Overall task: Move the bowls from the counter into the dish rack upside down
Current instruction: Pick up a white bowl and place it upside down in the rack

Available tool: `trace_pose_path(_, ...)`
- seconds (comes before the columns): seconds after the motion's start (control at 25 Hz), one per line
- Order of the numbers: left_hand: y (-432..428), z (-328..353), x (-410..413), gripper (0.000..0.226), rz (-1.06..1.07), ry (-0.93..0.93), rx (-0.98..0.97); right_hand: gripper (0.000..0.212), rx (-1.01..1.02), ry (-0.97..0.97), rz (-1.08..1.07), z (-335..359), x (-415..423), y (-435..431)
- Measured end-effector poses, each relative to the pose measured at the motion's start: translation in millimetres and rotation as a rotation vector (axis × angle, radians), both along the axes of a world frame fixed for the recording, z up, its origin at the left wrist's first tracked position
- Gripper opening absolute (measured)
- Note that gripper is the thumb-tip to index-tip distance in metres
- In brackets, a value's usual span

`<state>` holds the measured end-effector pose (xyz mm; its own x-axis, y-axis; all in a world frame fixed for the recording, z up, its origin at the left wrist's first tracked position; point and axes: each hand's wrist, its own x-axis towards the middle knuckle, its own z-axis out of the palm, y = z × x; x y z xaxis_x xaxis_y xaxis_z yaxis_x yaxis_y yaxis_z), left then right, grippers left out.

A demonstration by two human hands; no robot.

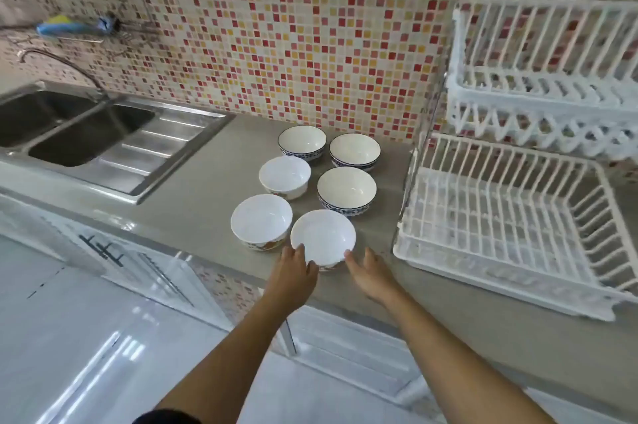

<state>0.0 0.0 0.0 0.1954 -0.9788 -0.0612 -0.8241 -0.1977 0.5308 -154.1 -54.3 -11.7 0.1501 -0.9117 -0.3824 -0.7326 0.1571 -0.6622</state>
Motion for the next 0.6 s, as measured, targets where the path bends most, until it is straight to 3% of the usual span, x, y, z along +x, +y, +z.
trace_pose_path(0.08,-6,-10,8,0.044,0.132,0.127,0.055,0.076,0.094,-0.057,-0.109,-16,18,-10)
trace_pose_path(0.24,-24,-19,9,0.043,0.238,0.268,0.157,0.043,0.13,-0.1,-0.185,-28,38,-16)
trace_pose_path(0.48,-34,-17,21,0.04,0.2,0.189,0.252,0.034,0.021,-0.101,-0.076,-7,22,1)
trace_pose_path(0.6,-38,20,30,0.036,0.142,0.122,0.172,0.035,-0.154,-0.188,0.007,41,4,9)
